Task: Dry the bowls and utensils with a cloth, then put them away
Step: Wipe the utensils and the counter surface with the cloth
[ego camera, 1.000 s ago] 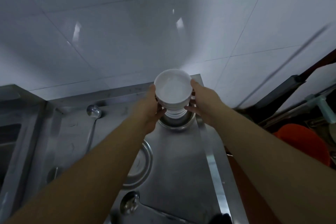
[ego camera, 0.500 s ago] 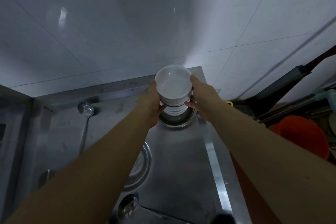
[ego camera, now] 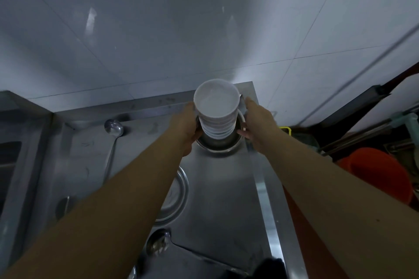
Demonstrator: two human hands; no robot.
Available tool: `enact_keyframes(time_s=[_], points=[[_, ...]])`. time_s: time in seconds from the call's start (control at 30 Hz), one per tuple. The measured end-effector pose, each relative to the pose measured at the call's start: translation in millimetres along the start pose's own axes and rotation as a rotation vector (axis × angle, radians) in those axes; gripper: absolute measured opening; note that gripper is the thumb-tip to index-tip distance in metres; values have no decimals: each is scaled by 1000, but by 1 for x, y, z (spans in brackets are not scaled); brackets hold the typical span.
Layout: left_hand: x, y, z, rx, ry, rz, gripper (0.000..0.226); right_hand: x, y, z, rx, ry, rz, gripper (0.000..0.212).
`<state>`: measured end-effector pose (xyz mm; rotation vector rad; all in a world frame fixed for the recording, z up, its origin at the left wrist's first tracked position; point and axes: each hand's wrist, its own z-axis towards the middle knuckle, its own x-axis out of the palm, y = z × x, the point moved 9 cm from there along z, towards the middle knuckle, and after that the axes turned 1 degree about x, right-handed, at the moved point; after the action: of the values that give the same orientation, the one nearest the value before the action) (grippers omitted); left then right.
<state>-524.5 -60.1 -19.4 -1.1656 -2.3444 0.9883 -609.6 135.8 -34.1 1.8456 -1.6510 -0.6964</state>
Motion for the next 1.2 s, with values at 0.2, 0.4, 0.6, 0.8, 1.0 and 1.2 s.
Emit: enact_keyframes(time_s=[0.2, 0.4, 0.6, 0.8, 1.0, 1.2], points=[[-49, 87, -35, -47, -43, 198, 20, -23, -87, -38, -17, 89, -228, 31], [-118, 186, -99, -135, -80, 346, 24, -29, -184, -91, -87, 248, -707, 25], [-165, 246, -161, -85, -60, 794, 27, -18, -254, -140, -211, 351, -1101, 29], [-198, 282, -174, 34, 34, 1279, 43, 1, -300, -155, -250, 402, -1268, 22], [-227, 293, -163, 143, 197, 1518, 28, 38, -318, -156, -355, 312, -1447, 16], [-253, 277, -154, 327, 283, 1591, 24, 67, -327, -154, -401, 159, -1606, 19]])
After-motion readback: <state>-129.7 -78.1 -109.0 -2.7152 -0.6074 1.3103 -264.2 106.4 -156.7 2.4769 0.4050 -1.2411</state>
